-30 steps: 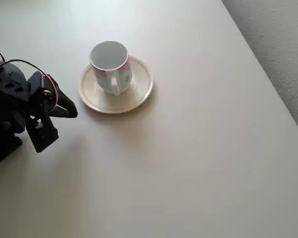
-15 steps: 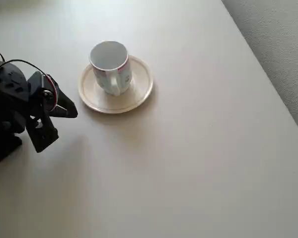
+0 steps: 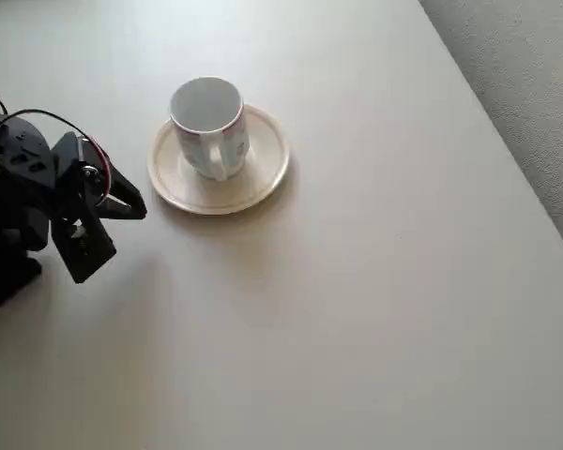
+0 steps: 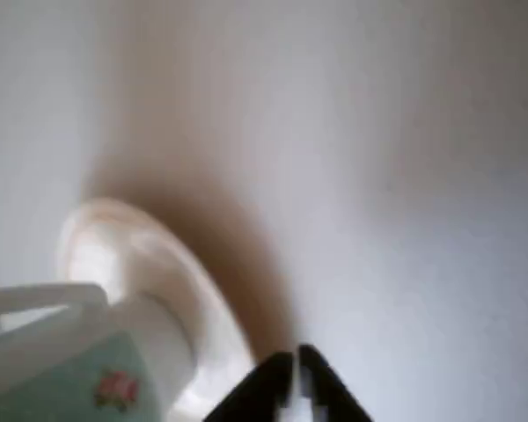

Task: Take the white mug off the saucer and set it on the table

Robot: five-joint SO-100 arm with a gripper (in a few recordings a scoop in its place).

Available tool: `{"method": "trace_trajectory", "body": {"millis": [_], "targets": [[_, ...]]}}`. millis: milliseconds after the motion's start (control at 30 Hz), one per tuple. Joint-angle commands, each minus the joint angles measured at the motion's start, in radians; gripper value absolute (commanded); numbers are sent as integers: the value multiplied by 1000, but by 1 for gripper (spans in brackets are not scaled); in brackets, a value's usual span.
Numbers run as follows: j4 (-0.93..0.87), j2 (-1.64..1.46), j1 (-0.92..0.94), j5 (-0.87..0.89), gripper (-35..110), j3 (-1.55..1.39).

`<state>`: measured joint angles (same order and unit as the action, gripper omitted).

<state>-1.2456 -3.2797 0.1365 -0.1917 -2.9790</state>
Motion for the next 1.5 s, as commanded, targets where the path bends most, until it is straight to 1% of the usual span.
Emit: {"method": "trace_trajectory", "body": {"millis": [0, 67, 167, 300, 367, 533, 633, 733, 1133, 1467], "targets": [[35, -14, 49, -331, 1, 26], [-3, -14, 115, -345, 9, 135], [-144, 72, 64, -341, 15, 428], [-313, 548, -31, -232, 16, 925], [-393, 772, -67, -178, 16, 1127], [-425, 1051, -150, -124, 16, 1327], [-411, 1190, -170, -100, 16, 1350], [-368, 1266, -190, -84, 16, 1319], [-198, 1397, -242, -51, 16, 1187], [-14, 1519, -296, -2, 14, 1074]]}}
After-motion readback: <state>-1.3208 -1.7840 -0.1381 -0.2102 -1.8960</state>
